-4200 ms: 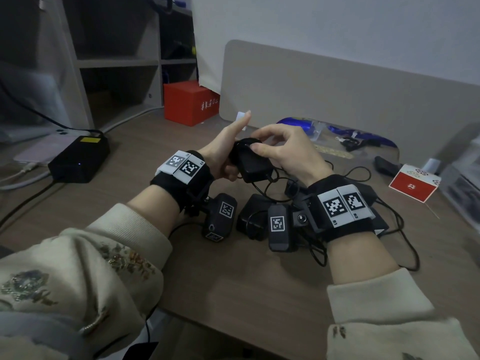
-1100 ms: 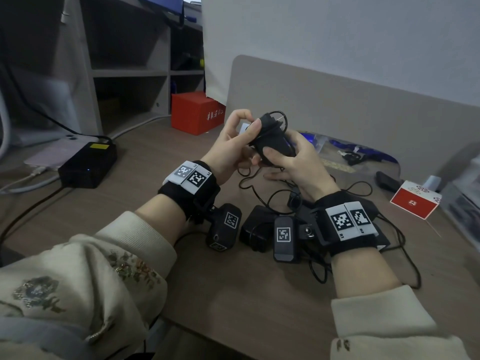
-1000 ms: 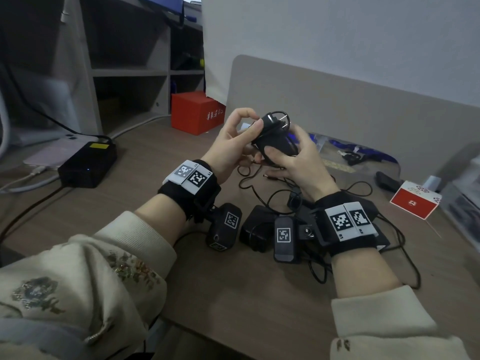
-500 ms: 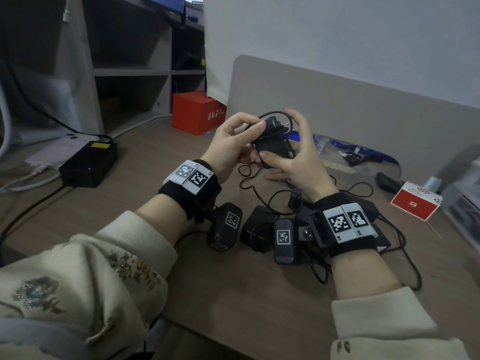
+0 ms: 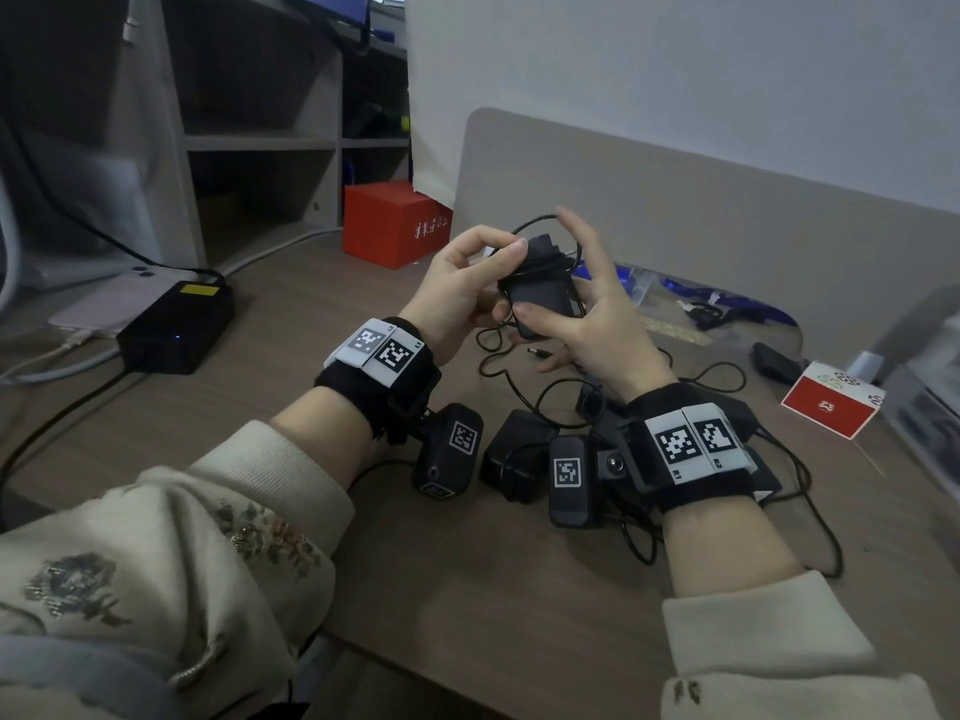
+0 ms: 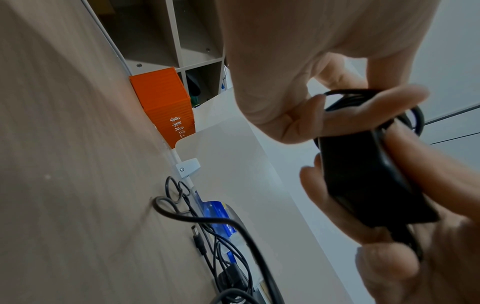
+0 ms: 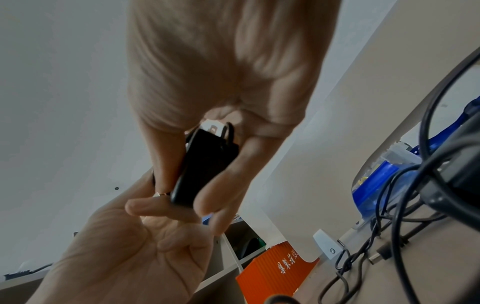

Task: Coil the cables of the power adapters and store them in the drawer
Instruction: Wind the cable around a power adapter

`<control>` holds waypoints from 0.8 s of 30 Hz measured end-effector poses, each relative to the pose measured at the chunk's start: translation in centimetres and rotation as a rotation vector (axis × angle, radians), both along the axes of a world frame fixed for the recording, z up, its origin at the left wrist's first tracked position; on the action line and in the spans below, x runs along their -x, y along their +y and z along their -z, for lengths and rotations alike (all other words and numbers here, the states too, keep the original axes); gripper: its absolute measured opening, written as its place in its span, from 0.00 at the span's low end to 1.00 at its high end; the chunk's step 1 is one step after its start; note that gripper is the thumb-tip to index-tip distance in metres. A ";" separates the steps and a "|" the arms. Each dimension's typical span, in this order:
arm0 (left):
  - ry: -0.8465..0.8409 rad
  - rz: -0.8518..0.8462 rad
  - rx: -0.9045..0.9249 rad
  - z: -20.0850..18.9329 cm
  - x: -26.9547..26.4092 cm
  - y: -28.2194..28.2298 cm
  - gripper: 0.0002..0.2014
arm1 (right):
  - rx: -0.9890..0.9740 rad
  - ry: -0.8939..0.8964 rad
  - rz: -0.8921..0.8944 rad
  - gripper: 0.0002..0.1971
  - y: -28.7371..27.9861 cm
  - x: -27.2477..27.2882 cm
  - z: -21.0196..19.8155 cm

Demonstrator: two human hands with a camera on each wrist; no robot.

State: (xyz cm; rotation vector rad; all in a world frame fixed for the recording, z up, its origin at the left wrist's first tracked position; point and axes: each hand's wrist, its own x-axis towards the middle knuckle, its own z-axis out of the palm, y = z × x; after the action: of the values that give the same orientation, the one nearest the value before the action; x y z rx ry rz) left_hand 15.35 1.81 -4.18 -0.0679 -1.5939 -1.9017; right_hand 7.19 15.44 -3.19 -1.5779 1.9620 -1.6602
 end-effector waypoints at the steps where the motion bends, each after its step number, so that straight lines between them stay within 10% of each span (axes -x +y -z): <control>1: 0.004 0.000 0.001 0.0 0.0 0.0 0.08 | -0.008 0.002 0.013 0.39 0.0 0.0 0.0; 24: 0.002 -0.043 -0.047 0.0 0.4 0.0 0.12 | 0.073 -0.167 0.184 0.30 -0.5 0.3 0.2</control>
State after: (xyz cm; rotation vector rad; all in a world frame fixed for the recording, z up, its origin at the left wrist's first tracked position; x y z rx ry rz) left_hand 14.94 1.76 -4.18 -0.0156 -1.5366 -1.9047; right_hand 6.88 14.91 -3.43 -1.2662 2.0335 -1.8838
